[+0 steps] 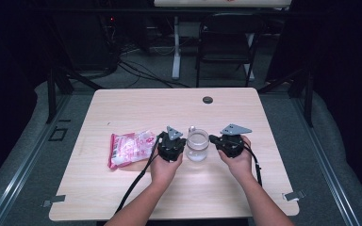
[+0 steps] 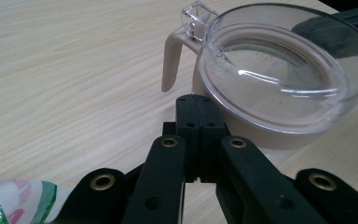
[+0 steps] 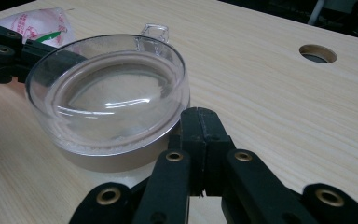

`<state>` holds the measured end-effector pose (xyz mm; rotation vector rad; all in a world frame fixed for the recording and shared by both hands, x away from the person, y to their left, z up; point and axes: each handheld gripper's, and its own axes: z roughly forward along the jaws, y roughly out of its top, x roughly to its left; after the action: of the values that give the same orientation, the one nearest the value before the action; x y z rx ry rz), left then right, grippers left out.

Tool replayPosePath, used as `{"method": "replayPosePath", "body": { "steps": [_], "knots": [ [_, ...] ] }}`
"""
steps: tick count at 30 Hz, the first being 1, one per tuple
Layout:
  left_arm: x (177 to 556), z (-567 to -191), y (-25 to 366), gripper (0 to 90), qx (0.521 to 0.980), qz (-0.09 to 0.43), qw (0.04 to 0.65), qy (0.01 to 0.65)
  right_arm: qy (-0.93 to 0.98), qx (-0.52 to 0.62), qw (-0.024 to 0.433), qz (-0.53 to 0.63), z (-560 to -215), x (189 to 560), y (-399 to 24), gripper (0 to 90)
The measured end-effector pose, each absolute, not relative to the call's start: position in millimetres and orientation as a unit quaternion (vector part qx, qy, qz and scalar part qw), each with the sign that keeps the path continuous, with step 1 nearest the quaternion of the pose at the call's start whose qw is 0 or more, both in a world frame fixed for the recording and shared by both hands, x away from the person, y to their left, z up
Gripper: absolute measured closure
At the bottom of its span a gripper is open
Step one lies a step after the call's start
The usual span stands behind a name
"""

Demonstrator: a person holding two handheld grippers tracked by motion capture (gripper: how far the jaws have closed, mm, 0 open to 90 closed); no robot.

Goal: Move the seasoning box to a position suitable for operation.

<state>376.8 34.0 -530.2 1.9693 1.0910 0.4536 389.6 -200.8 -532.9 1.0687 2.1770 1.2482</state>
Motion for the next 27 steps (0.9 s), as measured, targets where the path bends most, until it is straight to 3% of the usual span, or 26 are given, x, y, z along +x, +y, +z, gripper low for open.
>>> {"method": "replayPosePath", "body": {
  "steps": [11,18,27],
  "knots": [
    [374,-528,39,90.0,0.794,0.17,0.405,0.421,0.787,0.382,0.201,0.44,-530,379,-198,90.0],
    [360,-530,50,90.0,0.799,0.135,0.422,0.406,0.803,0.365,0.197,0.429,-527,351,-197,90.0],
    [348,-528,68,90.0,0.822,0.131,0.429,0.351,0.812,0.355,0.174,0.43,-521,313,-186,90.0]
  ]
}}
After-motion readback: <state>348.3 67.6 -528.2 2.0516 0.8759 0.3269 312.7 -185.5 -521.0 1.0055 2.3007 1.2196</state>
